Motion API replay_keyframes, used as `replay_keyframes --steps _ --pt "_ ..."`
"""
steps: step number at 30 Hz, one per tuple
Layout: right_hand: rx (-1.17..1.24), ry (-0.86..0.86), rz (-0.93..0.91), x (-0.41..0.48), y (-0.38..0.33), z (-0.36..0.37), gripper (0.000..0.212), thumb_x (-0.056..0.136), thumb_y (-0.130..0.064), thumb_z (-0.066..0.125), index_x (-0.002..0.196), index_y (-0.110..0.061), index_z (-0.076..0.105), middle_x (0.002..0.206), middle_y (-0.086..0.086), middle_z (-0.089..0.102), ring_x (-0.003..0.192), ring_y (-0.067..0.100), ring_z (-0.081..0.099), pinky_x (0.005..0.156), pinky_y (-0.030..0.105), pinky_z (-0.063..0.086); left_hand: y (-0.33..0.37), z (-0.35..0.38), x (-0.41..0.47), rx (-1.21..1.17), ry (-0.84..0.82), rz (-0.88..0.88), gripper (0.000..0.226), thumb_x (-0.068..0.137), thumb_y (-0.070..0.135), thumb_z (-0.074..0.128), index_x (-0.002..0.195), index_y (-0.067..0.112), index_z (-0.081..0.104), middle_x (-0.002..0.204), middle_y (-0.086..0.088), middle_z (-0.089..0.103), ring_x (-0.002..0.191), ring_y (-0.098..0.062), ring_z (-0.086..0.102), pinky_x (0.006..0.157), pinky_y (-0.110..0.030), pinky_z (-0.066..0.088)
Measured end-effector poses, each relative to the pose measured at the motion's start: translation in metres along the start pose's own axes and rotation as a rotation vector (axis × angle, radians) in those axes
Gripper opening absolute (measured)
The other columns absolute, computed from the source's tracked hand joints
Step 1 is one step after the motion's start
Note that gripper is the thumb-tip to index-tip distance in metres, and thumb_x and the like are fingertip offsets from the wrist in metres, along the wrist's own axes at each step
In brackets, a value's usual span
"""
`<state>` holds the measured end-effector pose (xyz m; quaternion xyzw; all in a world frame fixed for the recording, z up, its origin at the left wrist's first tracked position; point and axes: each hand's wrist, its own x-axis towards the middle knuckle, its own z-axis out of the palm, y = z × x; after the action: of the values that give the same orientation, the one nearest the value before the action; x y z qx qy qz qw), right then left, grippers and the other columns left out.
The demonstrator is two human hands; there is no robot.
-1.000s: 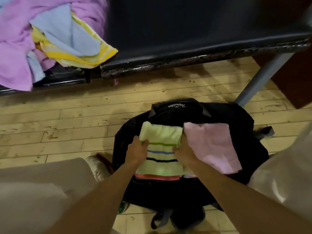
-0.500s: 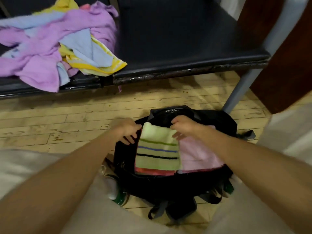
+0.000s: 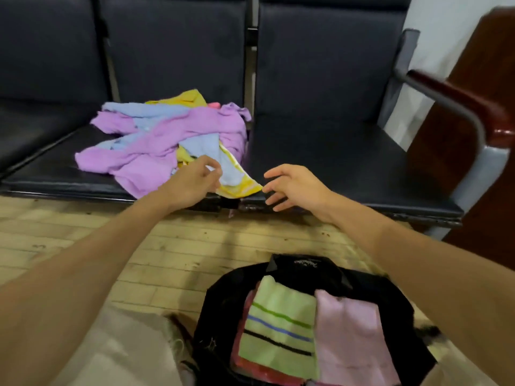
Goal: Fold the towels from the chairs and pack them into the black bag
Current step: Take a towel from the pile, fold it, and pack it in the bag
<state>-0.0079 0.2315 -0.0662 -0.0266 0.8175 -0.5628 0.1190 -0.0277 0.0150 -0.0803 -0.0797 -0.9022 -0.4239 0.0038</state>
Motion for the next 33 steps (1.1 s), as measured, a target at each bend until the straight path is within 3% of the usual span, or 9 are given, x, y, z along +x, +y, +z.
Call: replay_keyframes --steps 3,9,12,14,17,20,24,28,33 --pt "-0.048 0.047 -0.078 0.030 -0.009 0.021 0.024 0.091 -0.004 0.055 0.114 -0.010 0.061 0.103 0.014 0.069 0.082 0.021 0.064 0.068 0.033 0.059 -0.026 -0.022 0.004 0.256 0.099 0.000 0.026 0.099 0.023 0.046 0.122 0.011 0.049 0.095 -0.005 0.063 0.093 -0.026 0.057 0.069 -0.028 0.033" --pt "-0.119 0.101 -0.126 0.084 -0.011 0.076 0.020 0.089 -0.013 0.055 0.102 -0.025 0.065 0.097 0.004 0.069 0.083 0.020 0.064 0.076 0.033 0.056 -0.058 -0.044 0.014 0.220 0.222 -0.167 0.030 0.095 0.017 0.051 0.123 0.005 0.053 0.112 -0.012 0.061 0.099 -0.027 0.057 0.070 -0.024 0.034" --pt "-0.127 0.106 -0.143 0.103 -0.015 0.097 0.027 0.090 -0.011 0.056 0.116 -0.013 0.064 0.085 -0.001 0.063 0.070 0.010 0.055 0.067 0.020 0.044 -0.085 -0.047 0.010 0.234 0.287 -0.237 0.037 0.090 0.019 0.059 0.123 0.004 0.054 0.121 -0.018 0.054 0.111 -0.031 0.053 0.087 -0.029 0.038" --pt "-0.183 0.102 -0.146 0.109 -0.016 0.107 0.032 0.091 -0.011 0.057 0.123 -0.011 0.061 0.106 0.002 0.064 0.090 0.012 0.059 0.078 0.019 0.043 -0.106 -0.044 0.003 0.345 0.192 -0.280 0.046 0.086 0.022 0.065 0.125 0.003 0.052 0.123 -0.019 0.050 0.117 -0.034 0.048 0.097 -0.033 0.037" --pt "-0.295 0.100 -0.146 0.110 -0.014 0.114 0.037 0.091 -0.013 0.058 0.128 -0.011 0.057 0.127 0.003 0.060 0.117 0.018 0.055 0.095 0.023 0.040 -0.121 -0.043 -0.002 0.427 0.162 -0.274 0.047 0.084 0.020 0.067 0.126 0.004 0.051 0.123 -0.016 0.046 0.118 -0.033 0.046 0.099 -0.039 0.039" --pt "-0.350 0.099 -0.160 0.111 -0.013 0.114 0.038 0.090 -0.012 0.059 0.128 -0.012 0.057 0.128 0.003 0.060 0.117 0.019 0.055 0.094 0.025 0.040 -0.118 -0.045 -0.001 0.428 0.227 -0.276 0.046 0.087 0.017 0.062 0.126 0.001 0.045 0.127 -0.017 0.044 0.116 -0.034 0.048 0.094 -0.042 0.041" --pt "-0.375 0.057 -0.157 0.111 -0.017 0.112 0.043 0.091 -0.014 0.059 0.133 -0.014 0.052 0.134 0.002 0.055 0.122 0.017 0.051 0.096 0.025 0.039 -0.116 -0.040 0.001 0.599 0.160 -0.305 0.050 0.085 0.026 0.068 0.127 0.008 0.047 0.128 -0.013 0.045 0.119 -0.030 0.047 0.096 -0.039 0.042" --pt "-0.385 -0.003 -0.143 0.109 -0.020 0.109 0.045 0.092 -0.014 0.058 0.136 -0.015 0.049 0.138 0.002 0.051 0.127 0.016 0.048 0.098 0.024 0.039 -0.109 -0.038 0.006 0.736 0.212 -0.277 0.030 0.092 0.027 0.057 0.117 0.012 0.052 0.123 -0.010 0.048 0.114 -0.030 0.049 0.088 -0.038 0.040" --pt "-0.337 -0.016 -0.161 0.105 -0.023 0.104 0.042 0.093 -0.013 0.059 0.134 -0.013 0.052 0.126 0.001 0.054 0.116 0.014 0.051 0.091 0.021 0.038 -0.087 -0.046 0.016 0.310 0.420 -0.168 0.015 0.094 0.021 0.054 0.094 0.005 0.053 0.106 -0.018 0.052 0.095 -0.034 0.053 0.077 -0.039 0.042"
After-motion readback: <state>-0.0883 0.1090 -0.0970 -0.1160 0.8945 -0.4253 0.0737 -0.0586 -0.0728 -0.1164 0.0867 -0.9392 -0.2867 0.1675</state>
